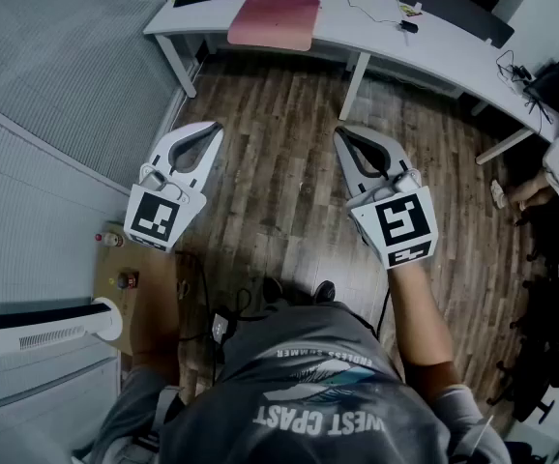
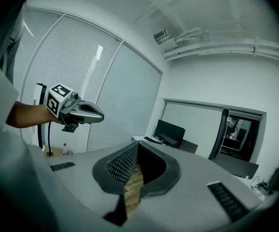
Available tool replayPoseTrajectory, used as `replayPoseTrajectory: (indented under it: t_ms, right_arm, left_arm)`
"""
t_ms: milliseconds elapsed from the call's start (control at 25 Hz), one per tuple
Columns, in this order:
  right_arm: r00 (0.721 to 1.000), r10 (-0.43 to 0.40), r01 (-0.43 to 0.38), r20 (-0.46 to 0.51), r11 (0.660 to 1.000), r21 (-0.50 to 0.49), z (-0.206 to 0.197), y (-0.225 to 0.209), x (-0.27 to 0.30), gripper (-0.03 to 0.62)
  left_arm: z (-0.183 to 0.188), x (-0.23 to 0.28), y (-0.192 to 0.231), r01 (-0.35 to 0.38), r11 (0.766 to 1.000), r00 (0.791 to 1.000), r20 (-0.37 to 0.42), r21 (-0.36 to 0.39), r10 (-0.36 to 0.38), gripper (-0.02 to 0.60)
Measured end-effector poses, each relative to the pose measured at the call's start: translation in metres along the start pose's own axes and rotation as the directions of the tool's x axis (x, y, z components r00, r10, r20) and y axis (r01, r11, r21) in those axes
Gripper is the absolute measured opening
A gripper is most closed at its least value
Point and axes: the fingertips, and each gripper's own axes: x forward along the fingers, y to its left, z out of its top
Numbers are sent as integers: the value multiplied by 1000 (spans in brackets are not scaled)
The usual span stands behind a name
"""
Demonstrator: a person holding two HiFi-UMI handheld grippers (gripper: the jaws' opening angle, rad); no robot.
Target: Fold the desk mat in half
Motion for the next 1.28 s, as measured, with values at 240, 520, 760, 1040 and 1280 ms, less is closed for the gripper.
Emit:
replayPoseTrajectory:
  t_ms: [240,520,760,1040,1280]
  right_arm:
    - [1000,-8,8,-9,1000,-4,2,6,8,25]
    - [1000,-21,21,-18,1000,-1,3,16,24,25]
    - [999,-38,38,-34,999,-1,4,18,35,26]
    - [998,-37,37,-41,999,7,0,10,56,26]
    - [999,-4,5,-36,999,36,-11,-4,82,26]
  left_arm:
    - [-9,-4,8,14,1000,1000,-3,7,-14,20]
    - [-22,-11,23,27,1000,1000,17,-4,-26,20]
    - [-28,-14,40,27,1000,999,41,4,-27,20]
    - [-42,-5,47,34,999,999,31,-31,-33,20]
    - [-57,10,59,20,999,1000,-13,-31,-20,20]
